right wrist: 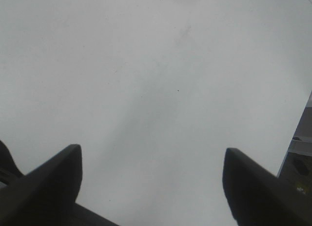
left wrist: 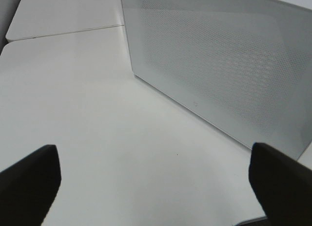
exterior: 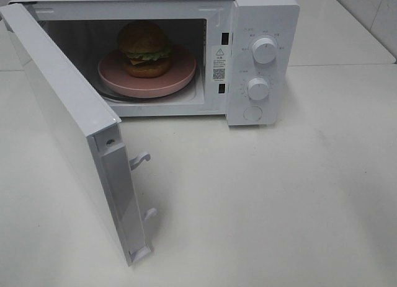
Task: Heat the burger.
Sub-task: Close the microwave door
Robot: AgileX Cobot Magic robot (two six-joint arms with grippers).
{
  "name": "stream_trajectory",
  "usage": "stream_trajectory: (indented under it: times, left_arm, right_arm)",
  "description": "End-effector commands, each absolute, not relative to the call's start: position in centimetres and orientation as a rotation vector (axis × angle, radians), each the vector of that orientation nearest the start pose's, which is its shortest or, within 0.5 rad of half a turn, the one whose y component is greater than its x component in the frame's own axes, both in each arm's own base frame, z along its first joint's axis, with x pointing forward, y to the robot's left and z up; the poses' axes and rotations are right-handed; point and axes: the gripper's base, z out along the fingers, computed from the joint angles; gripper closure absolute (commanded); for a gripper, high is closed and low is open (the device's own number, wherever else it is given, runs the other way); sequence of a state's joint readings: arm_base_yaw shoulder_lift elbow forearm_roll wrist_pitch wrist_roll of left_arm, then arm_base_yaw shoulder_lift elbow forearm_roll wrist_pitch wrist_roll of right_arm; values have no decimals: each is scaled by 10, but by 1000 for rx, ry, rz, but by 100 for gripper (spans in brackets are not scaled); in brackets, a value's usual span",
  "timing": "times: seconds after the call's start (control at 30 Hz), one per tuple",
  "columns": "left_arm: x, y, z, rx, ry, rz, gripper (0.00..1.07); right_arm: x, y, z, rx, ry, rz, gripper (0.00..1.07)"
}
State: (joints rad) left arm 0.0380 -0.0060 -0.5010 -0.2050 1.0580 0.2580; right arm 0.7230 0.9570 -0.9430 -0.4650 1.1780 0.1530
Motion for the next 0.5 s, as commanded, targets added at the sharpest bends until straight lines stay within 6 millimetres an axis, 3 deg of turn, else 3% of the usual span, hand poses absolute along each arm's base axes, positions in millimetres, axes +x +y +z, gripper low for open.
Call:
stream_trajectory:
  times: [0.03,0.3,0.5]
  left_arm:
    - [-9,-17,279,228,1973,-59,9]
    - [-9,-17,279,228,1973,-59,9]
    - [-9,-17,279,228,1973,-59,9]
  right_arm:
    - [132,67,345,-777,2383,-271,31]
    - [103,50,345,-730,2369,-127,31]
    - [79,29,328,-691,2341,-103,31]
